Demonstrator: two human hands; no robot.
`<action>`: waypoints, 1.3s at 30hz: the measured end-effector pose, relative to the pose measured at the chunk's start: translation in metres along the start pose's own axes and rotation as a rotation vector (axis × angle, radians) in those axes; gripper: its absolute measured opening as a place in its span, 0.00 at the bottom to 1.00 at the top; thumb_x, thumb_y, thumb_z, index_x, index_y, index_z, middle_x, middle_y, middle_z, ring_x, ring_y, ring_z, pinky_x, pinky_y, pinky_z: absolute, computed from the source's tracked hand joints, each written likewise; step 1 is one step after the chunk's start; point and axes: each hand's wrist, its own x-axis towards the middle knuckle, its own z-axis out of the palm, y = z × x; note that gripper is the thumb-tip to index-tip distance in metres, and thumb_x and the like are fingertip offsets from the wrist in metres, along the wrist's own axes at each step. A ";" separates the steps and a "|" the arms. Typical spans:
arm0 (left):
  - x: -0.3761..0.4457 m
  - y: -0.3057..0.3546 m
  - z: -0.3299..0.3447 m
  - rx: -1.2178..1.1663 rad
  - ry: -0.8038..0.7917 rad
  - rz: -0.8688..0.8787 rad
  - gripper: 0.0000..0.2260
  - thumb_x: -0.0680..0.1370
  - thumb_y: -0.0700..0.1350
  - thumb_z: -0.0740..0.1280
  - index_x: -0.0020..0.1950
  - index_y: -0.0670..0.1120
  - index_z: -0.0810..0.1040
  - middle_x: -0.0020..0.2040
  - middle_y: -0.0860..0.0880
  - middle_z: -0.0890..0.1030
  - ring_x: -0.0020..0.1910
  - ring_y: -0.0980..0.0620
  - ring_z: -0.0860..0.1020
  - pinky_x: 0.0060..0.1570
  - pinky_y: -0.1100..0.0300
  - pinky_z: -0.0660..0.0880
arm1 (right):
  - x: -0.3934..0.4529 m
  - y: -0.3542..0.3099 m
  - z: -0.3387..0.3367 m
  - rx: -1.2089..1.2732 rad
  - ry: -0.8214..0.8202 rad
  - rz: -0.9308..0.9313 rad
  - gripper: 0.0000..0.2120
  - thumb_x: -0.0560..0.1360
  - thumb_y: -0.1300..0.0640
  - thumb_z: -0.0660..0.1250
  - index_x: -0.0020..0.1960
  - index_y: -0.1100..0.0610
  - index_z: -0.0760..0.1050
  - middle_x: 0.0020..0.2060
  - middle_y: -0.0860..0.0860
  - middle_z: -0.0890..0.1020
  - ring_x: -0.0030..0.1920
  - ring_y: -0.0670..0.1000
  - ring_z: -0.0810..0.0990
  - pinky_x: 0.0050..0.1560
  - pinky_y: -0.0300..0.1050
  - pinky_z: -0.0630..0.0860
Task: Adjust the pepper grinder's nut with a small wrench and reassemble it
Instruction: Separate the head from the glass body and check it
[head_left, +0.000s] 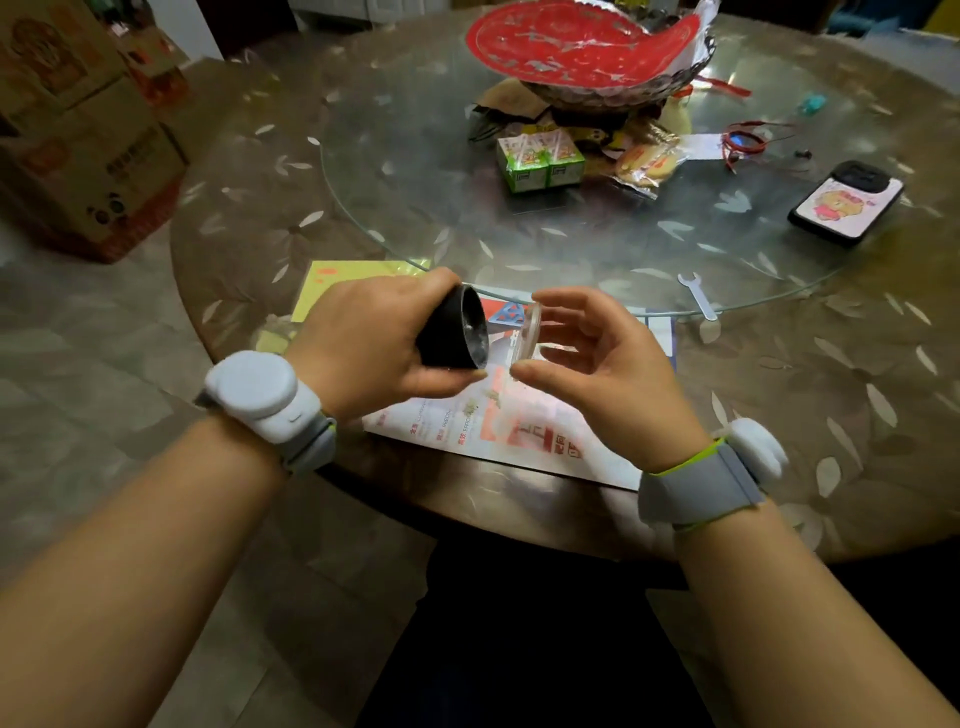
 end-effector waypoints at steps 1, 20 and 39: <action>-0.001 0.002 0.001 -0.034 0.034 0.009 0.30 0.67 0.69 0.63 0.54 0.45 0.76 0.41 0.48 0.82 0.38 0.42 0.80 0.33 0.52 0.75 | 0.001 -0.005 0.000 0.029 -0.012 -0.013 0.26 0.62 0.58 0.78 0.58 0.51 0.75 0.53 0.53 0.82 0.53 0.49 0.82 0.58 0.47 0.78; -0.011 0.037 0.004 -0.562 0.317 -0.032 0.28 0.70 0.63 0.70 0.59 0.43 0.71 0.49 0.42 0.80 0.45 0.41 0.80 0.45 0.47 0.77 | -0.026 -0.035 -0.028 0.905 -0.287 -0.023 0.29 0.67 0.65 0.74 0.65 0.63 0.67 0.65 0.66 0.71 0.67 0.70 0.70 0.63 0.59 0.74; -0.003 0.056 -0.006 -0.550 0.271 -0.032 0.26 0.68 0.60 0.73 0.58 0.47 0.72 0.47 0.45 0.82 0.43 0.43 0.81 0.42 0.48 0.78 | -0.030 -0.060 -0.019 0.537 -0.114 -0.099 0.31 0.61 0.53 0.80 0.61 0.56 0.73 0.55 0.55 0.79 0.58 0.57 0.77 0.60 0.53 0.74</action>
